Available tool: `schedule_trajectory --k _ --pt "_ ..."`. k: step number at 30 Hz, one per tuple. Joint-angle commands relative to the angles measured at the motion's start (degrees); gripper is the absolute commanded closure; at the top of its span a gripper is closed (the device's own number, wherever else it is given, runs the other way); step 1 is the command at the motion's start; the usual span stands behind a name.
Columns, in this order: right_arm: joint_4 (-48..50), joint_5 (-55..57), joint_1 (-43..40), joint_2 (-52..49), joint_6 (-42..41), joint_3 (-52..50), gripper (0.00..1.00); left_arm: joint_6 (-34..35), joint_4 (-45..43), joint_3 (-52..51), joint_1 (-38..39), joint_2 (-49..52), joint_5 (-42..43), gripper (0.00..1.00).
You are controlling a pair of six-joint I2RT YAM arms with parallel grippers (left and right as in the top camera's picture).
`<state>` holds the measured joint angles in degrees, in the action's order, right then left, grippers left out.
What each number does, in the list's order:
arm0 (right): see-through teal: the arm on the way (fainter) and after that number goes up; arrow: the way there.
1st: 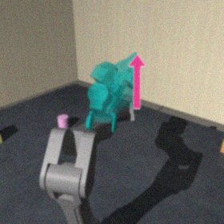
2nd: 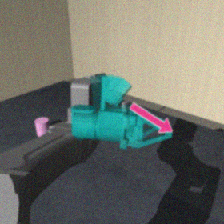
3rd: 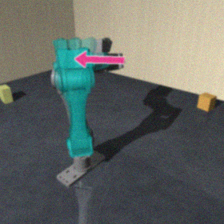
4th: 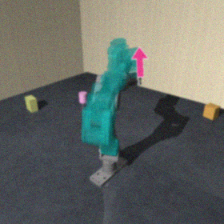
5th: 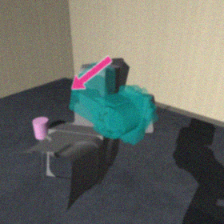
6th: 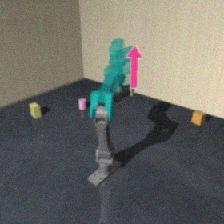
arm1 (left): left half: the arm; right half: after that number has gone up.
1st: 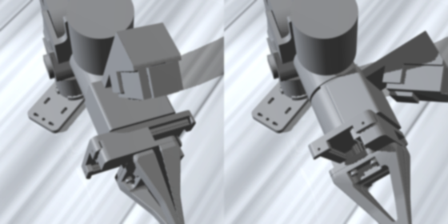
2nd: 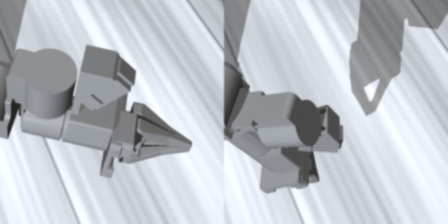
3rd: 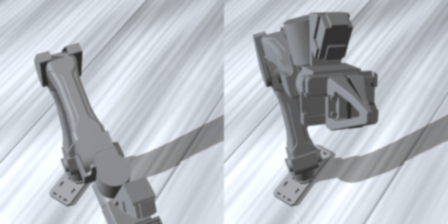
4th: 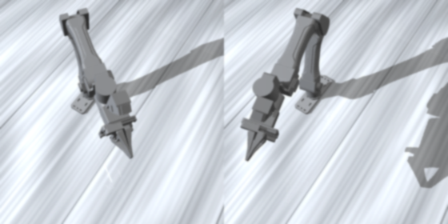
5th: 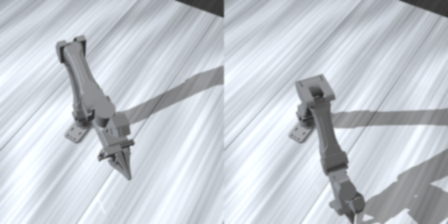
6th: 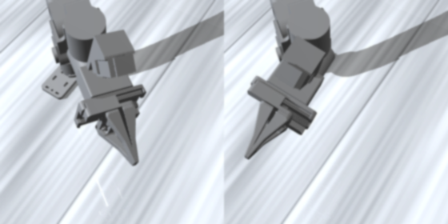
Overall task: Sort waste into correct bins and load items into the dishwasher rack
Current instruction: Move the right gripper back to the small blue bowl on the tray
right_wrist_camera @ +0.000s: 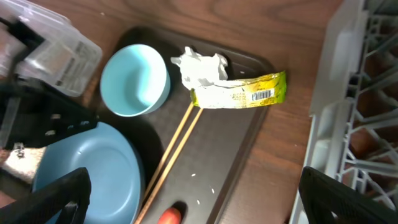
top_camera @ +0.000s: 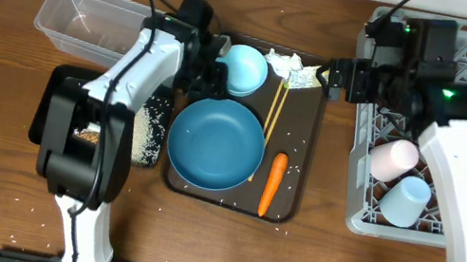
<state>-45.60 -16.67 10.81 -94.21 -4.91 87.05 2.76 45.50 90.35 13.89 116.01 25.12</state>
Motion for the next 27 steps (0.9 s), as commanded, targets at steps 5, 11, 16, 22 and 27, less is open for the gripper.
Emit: schedule_trajectory --k 5,11,16,22,27 --pt "8.7 -3.52 3.32 -9.62 -1.57 0.26 0.01 1.49 -3.17 1.11 3.04 -4.02 -1.03 0.5" --pt "18.71 -3.52 5.46 -16.59 -9.75 0.26 0.01 2.34 -1.88 0.96 4.2 -4.02 -2.51 0.48" --pt "24.59 -3.48 7.28 -20.39 -13.31 0.26 0.01 6.08 -1.84 0.63 4.2 -4.02 -5.66 0.48" --pt "26.4 -2.71 9.68 -23.98 -13.99 0.26 0.01 8.79 -1.86 0.24 4.2 -4.02 -8.76 0.48" --pt "26.32 -1.49 10.62 -25.7 -15.39 0.26 0.01 8.94 -2.36 0.13 4.31 -4.02 -8.81 0.48"
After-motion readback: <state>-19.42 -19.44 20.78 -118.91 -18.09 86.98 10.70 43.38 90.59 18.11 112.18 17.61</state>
